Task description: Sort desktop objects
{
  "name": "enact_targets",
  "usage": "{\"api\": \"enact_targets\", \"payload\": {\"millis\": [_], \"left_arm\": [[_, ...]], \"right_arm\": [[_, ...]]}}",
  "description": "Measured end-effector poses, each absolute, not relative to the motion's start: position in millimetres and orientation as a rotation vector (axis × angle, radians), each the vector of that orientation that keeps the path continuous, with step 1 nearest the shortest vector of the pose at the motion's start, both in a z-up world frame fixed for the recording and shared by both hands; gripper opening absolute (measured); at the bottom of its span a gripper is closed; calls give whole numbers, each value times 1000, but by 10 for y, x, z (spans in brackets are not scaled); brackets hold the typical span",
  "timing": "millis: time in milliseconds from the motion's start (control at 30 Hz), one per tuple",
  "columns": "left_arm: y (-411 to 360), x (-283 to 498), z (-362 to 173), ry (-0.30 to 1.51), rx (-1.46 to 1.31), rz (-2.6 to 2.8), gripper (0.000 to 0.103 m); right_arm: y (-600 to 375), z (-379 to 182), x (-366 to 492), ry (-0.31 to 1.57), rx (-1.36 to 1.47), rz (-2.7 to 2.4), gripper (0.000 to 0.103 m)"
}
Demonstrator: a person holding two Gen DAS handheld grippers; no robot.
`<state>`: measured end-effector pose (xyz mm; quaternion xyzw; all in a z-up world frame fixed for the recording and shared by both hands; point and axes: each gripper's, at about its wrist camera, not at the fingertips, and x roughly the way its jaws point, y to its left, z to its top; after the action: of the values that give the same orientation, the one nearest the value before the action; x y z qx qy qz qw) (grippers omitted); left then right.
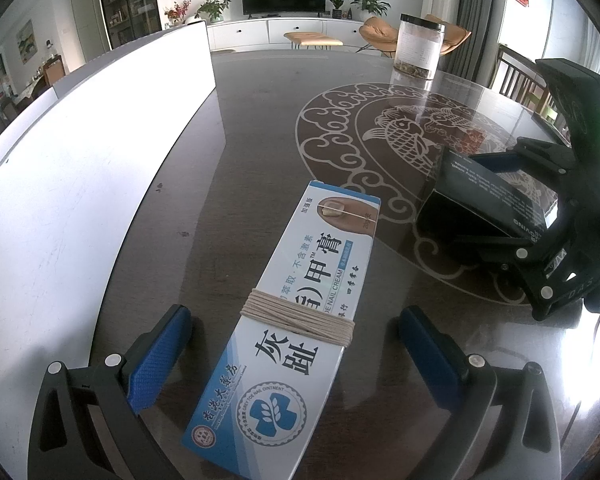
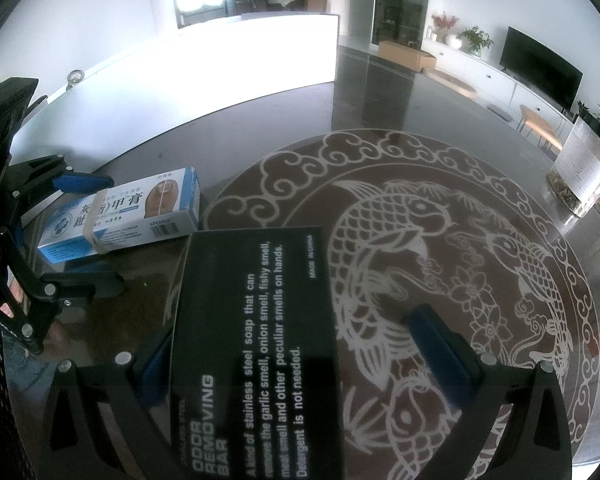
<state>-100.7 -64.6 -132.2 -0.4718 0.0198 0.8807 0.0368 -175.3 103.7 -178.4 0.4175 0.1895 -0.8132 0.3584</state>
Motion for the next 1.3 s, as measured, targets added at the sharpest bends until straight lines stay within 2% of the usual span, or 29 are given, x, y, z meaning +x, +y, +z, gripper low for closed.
{"api": "enact_targets", "payload": {"millis": [1300], "left_arm": [[-647, -1017, -1324, 61, -1448, 2704, 103]], "right_arm": [[1049, -1764, -1744, 489, 1076, -2097, 103]]}}
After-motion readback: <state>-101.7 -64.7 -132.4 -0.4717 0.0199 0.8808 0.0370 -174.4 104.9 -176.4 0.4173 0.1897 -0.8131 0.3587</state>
